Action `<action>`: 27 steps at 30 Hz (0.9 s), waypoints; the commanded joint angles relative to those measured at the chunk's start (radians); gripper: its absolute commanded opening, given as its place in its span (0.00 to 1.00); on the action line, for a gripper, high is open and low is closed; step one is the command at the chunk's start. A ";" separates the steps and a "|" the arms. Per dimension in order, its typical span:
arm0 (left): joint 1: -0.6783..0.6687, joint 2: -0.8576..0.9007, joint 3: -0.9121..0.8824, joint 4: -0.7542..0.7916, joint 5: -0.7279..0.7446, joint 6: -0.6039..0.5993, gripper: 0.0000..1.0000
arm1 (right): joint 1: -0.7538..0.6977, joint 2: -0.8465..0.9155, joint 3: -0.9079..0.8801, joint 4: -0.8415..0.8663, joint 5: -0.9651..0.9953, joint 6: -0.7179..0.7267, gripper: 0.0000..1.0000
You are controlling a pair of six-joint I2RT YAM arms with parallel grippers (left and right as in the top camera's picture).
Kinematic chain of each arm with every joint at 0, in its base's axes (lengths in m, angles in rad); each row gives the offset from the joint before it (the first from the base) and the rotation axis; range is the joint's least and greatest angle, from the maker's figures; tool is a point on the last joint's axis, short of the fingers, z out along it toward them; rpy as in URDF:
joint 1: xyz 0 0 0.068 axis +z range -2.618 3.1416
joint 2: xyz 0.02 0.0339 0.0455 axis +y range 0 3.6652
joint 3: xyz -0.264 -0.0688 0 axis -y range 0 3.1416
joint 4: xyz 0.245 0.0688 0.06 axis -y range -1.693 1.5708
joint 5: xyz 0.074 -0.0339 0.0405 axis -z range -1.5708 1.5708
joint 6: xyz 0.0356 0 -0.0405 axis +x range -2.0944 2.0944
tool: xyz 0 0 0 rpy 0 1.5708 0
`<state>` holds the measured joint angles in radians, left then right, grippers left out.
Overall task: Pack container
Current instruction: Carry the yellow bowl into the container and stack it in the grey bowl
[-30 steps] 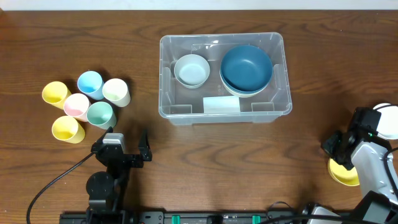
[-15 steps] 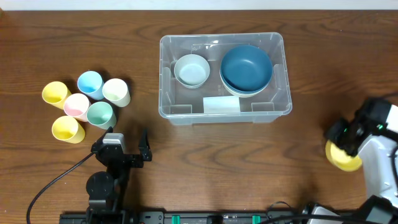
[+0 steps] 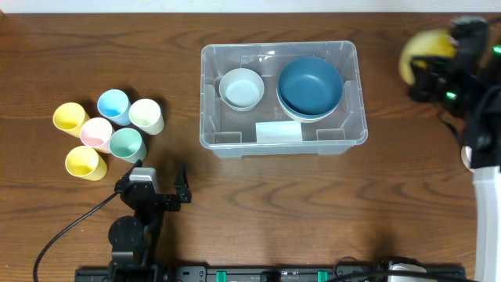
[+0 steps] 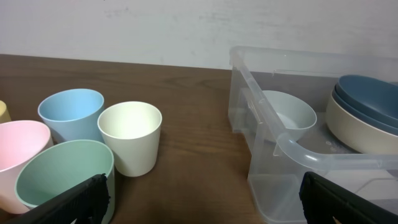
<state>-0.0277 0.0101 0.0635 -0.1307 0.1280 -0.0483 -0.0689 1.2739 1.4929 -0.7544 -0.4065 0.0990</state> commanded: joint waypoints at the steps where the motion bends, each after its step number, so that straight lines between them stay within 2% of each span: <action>1: 0.005 -0.006 -0.016 -0.029 0.011 0.009 0.98 | 0.172 0.013 0.012 0.058 -0.006 -0.064 0.01; 7: 0.005 -0.006 -0.016 -0.029 0.012 0.009 0.98 | 0.458 0.130 0.012 0.186 0.168 -0.090 0.01; 12: 0.005 -0.006 -0.016 -0.029 0.011 0.009 0.98 | 0.604 0.291 0.012 0.292 0.237 -0.108 0.01; 18: 0.005 -0.006 -0.016 -0.029 0.011 0.009 0.98 | 0.682 0.481 0.013 0.386 0.299 -0.118 0.01; 27: 0.005 -0.006 -0.016 -0.029 0.011 0.009 0.98 | 0.699 0.664 0.013 0.457 0.297 -0.123 0.01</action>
<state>-0.0277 0.0101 0.0635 -0.1307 0.1280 -0.0483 0.6205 1.9045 1.4952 -0.3122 -0.1234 -0.0082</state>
